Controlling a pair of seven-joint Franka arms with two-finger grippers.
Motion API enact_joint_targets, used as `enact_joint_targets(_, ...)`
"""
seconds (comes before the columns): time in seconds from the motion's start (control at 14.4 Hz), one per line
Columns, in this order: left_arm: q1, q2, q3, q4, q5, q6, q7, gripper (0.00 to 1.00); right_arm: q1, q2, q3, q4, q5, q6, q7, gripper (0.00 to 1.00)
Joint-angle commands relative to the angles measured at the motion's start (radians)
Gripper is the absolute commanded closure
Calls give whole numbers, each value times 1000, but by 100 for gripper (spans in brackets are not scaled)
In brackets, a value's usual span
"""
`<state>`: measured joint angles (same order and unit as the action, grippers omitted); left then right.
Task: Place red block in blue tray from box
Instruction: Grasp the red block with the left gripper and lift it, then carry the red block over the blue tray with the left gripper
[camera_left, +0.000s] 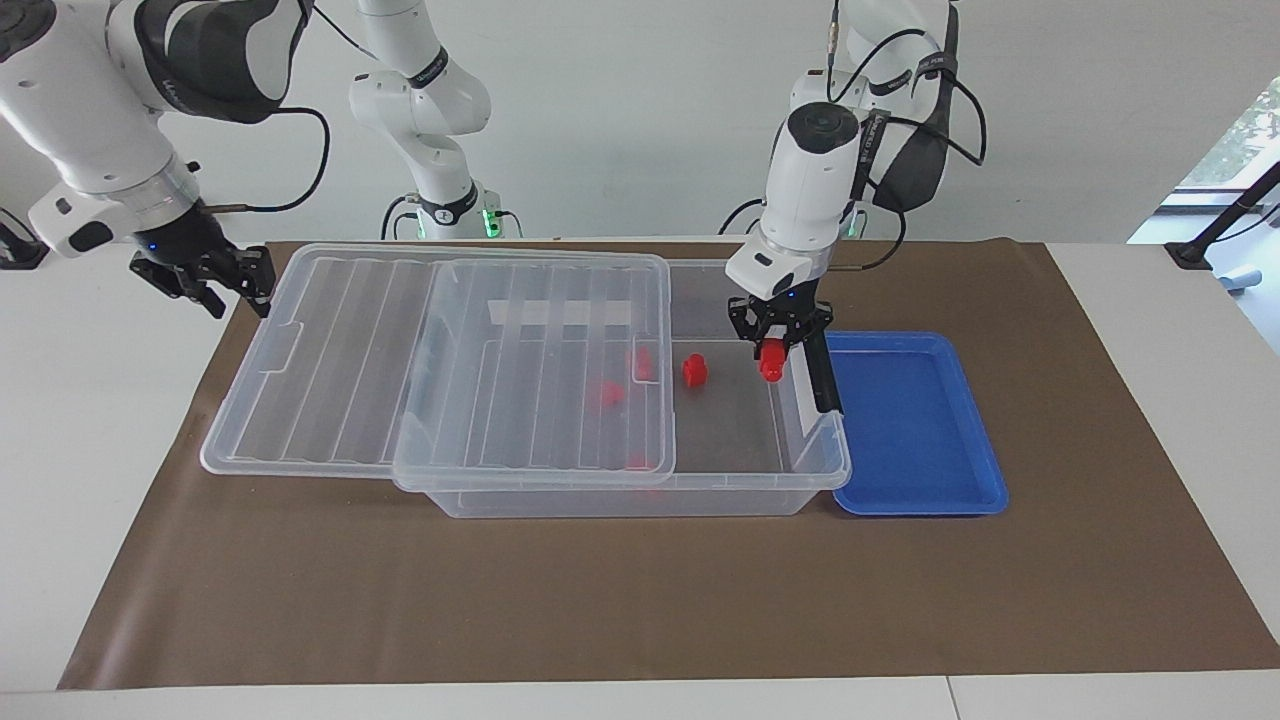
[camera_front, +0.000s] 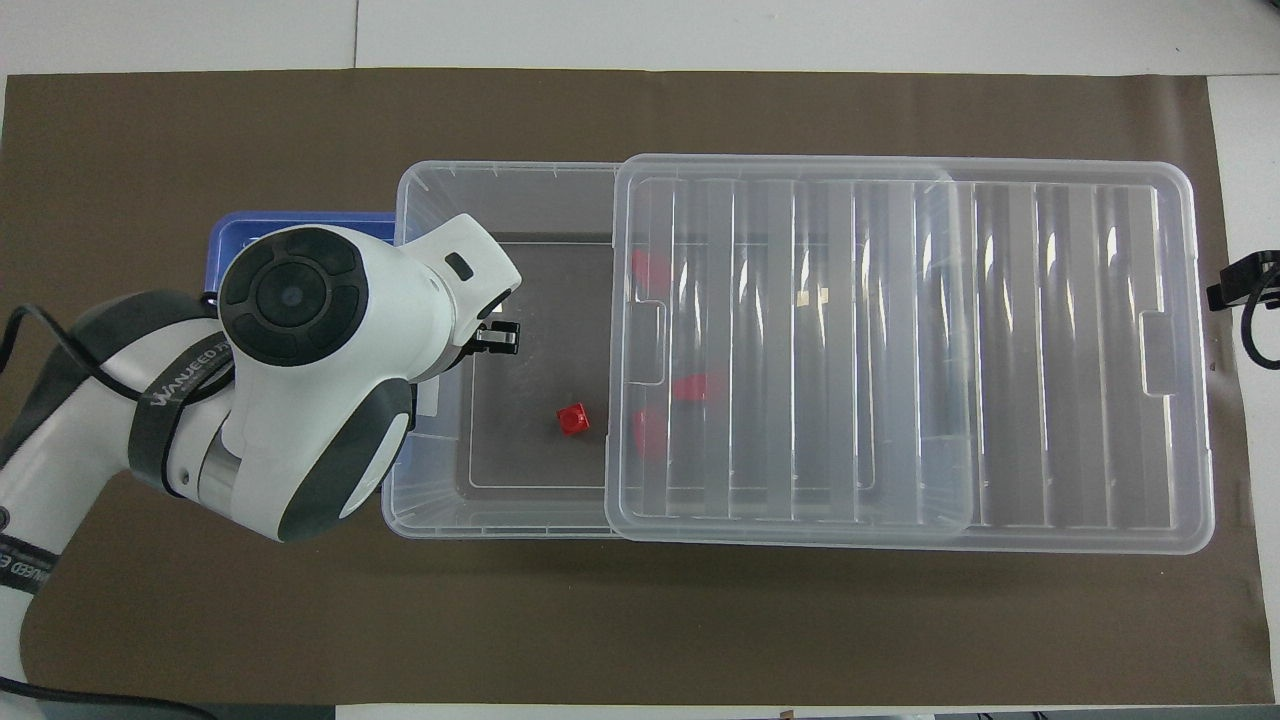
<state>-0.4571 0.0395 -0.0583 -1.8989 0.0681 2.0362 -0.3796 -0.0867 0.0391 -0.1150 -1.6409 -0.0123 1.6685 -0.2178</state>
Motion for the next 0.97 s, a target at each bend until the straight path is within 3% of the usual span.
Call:
enact_joint_targets(0.0,61,-75,0,-49,18,-21,-5,100,-62,-53,8,-106,-8,98,-118,100)
enact_joint_targets(0.28,199,-92,0,-98,18,5,120,100,-90,-39,6,-123,-8,138,-134,100)
enact_joint_targets(0.49,309,-84,2,-159,13,119,172,100,-125,-28,8,-174,-8,207,-147,100)
enact_joint_targets(0.9,380,-18,0,-273,12,301,317,100,-120,-31,8,-332,-6,376,-137,100)
